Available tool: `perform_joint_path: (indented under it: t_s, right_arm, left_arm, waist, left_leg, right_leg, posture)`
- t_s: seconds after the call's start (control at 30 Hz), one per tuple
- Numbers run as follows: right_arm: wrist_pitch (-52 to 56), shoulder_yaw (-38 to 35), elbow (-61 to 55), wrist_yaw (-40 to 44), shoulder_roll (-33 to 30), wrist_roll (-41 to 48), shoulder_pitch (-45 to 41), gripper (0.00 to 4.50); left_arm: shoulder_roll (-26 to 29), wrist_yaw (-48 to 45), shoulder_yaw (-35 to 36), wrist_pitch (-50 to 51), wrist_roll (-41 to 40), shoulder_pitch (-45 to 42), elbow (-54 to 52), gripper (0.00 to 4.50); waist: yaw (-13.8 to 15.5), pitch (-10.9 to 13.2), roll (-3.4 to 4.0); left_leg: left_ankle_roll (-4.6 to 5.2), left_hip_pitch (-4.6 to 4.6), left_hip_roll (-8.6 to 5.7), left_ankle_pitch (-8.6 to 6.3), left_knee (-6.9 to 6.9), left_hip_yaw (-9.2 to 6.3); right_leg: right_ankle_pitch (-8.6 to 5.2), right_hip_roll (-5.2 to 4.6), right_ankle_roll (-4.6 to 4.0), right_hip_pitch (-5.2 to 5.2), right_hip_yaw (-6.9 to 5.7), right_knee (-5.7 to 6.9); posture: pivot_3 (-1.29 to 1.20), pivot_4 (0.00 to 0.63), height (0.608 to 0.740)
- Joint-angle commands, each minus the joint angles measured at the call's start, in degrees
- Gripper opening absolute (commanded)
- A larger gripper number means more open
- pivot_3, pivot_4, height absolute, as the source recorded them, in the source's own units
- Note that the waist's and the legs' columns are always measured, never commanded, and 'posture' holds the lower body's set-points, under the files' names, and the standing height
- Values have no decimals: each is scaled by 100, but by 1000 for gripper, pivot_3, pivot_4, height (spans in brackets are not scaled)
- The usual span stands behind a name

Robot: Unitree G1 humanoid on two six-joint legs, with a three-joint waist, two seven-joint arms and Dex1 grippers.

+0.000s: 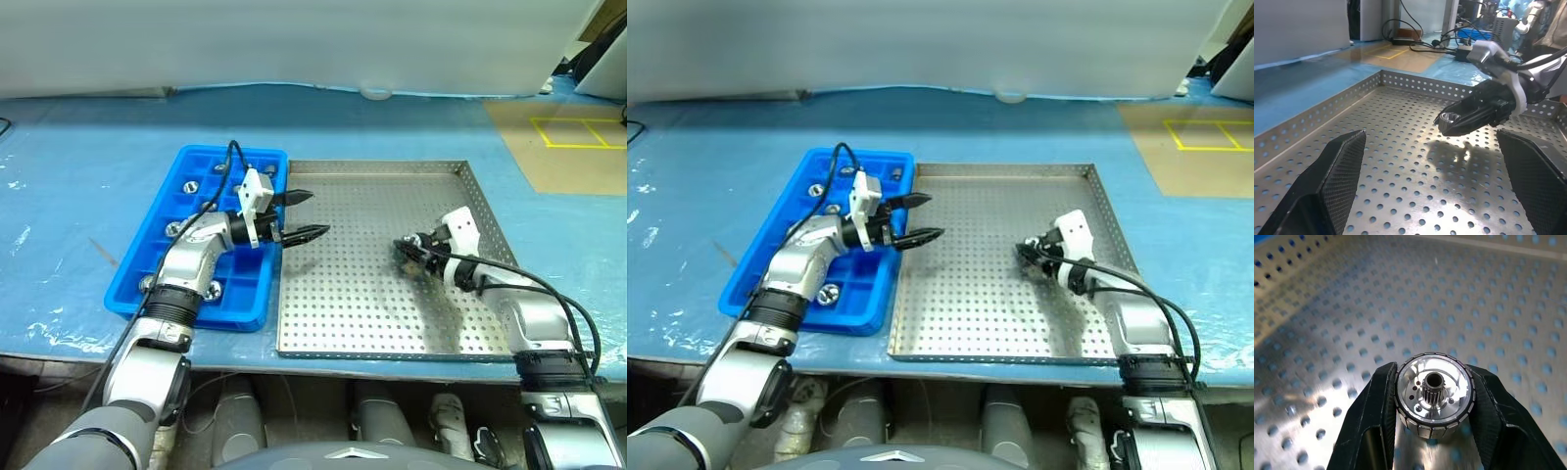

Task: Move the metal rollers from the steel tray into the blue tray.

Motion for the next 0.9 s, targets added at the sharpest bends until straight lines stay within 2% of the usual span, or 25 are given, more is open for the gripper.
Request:
perform_joint_path:
  t_s: [0.03, 0.13, 0.43, 0.7, 0.9]
  right_arm:
    - [-236, 241, -148, 376, 179, 207, -654, 1658]
    - [-453, 683, 347, 909, 491, 180, -1427, 1658]
    - [-1511, 1669, 2221, 2394, 1328, -184, -2883, 1658]
    - [-2341, 2223, 3334, 2831, 1629, -901, -3166, 1658]
    - [-2361, 2229, 3307, 3046, 1558, -959, -3060, 1658]
  left_arm:
    - [216, 184, 257, 91, -125, 224, -535, 4500]
    - [470, 455, 474, 254, -192, 694, -1122, 4500]
    - [1112, 1209, 1221, 709, -425, 2025, -2626, 4500]
    - [1249, 1638, 1430, 940, -575, 2734, -3373, 4500]
    - [1254, 1698, 1302, 961, -564, 2735, -3348, 4500]
  waist:
    - [10, 0, 1]
    - [-1, 0, 0]
    - [438, 2, 1]
    - [806, 3, 1]
    - [876, 3, 1]
  left_leg:
    - [0, 2, 2, 0, -2, 0]
    - [0, 1, 3, 0, -9, 1]
    - [-2, -20, 12, -1, -11, -6]
    - [-6, -25, 14, 0, -10, -27]
    - [-13, -22, 14, 5, -10, -40]
  right_leg:
    - [0, 1, 0, 0, -1, 1]
    - [0, 3, -1, -4, -3, 0]
    - [-2, -1, -4, -10, -32, -2]
    - [-3, -1, -6, -2, -48, 4]
    - [-3, 2, -6, -4, -49, 19]
  posture:
    - [-77, 150, 740]
    - [14, 150, 740]
    - [254, 150, 740]
    - [317, 150, 740]
    - [301, 150, 740]
